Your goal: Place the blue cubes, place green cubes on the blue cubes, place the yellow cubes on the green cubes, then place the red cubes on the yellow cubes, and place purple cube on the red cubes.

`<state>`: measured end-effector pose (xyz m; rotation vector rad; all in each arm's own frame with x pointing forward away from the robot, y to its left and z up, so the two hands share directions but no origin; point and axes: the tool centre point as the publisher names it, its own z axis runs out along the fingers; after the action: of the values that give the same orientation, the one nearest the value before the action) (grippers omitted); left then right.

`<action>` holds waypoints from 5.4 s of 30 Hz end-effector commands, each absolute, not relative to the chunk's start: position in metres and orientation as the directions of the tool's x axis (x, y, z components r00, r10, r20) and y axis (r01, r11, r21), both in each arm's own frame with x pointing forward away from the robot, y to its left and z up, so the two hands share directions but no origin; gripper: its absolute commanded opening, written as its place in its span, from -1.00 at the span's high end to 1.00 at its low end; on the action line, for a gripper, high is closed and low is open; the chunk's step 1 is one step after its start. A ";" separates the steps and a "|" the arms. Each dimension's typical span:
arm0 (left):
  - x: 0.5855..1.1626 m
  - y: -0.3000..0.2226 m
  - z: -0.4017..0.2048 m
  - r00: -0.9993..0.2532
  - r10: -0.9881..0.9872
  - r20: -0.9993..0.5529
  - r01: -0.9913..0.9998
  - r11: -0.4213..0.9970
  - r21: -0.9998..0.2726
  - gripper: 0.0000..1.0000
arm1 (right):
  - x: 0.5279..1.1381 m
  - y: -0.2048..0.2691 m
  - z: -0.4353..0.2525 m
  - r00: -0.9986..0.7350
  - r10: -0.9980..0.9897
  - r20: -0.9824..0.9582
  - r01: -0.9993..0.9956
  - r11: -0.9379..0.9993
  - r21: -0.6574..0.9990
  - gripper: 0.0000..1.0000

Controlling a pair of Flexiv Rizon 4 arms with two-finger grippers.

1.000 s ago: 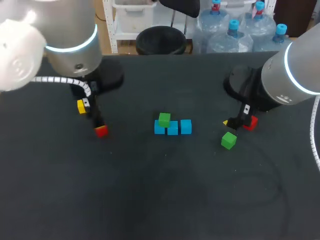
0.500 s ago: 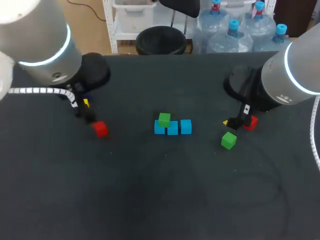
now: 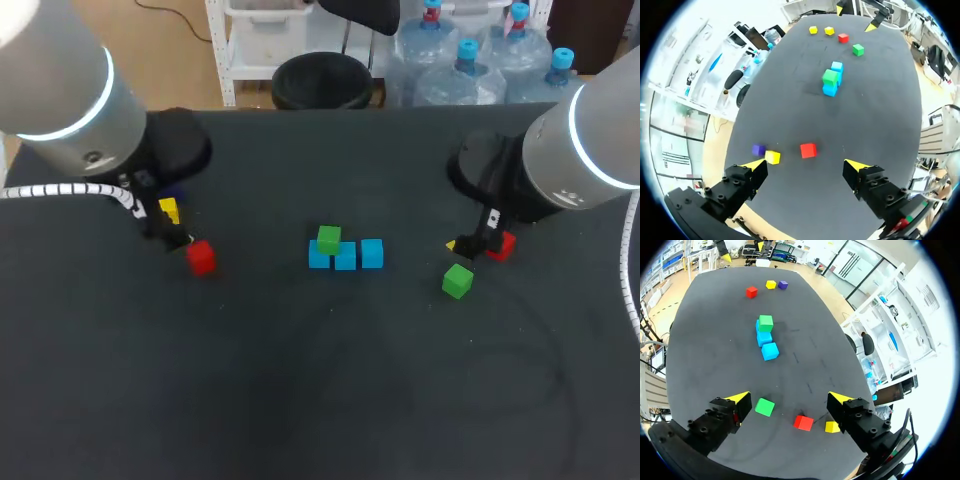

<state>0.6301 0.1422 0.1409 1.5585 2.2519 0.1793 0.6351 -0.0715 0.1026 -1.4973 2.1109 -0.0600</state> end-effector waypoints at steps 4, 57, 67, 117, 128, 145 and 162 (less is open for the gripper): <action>0.627 0.149 0.141 -0.404 0.828 -0.389 0.799 0.526 0.290 -1.00 | 0.633 -0.072 0.101 -0.232 -0.883 -0.408 -0.855 0.385 -0.348 -1.00; 0.627 0.143 0.133 -0.413 0.785 -0.462 0.804 0.553 0.220 -1.00 | 0.624 -0.087 0.121 -0.136 -0.766 -0.628 -0.656 0.544 -0.522 -1.00; 0.627 0.143 0.133 -0.413 0.785 -0.462 0.804 0.553 0.220 -1.00 | 0.637 -0.082 0.131 -0.170 -0.676 -0.717 -0.559 0.665 -0.495 -1.00; 0.627 0.143 0.133 -0.413 0.785 -0.462 0.804 0.553 0.220 -1.00 | 0.671 -0.094 0.183 -0.273 -0.878 -0.393 -0.770 0.444 -0.458 -1.00; 0.627 0.143 0.133 -0.413 0.785 -0.462 0.804 0.553 0.220 -1.00 | 0.660 -0.087 0.171 -0.200 -0.955 -0.219 -0.910 0.264 -0.320 -1.00; 0.627 0.143 0.133 -0.413 0.785 -0.462 0.804 0.553 0.220 -1.00 | 0.641 -0.097 0.125 -0.232 -0.962 -0.142 -0.955 0.253 -0.155 -1.00; 0.627 0.143 0.133 -0.413 0.785 -0.462 0.804 0.553 0.220 -1.00 | 0.623 -0.099 0.102 -0.254 -0.945 -0.206 -0.953 0.281 -0.110 -1.00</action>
<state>0.6266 0.1418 0.1331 1.2746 2.2739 -0.0432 0.6288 -0.0967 0.1041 -1.7691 2.3276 0.0692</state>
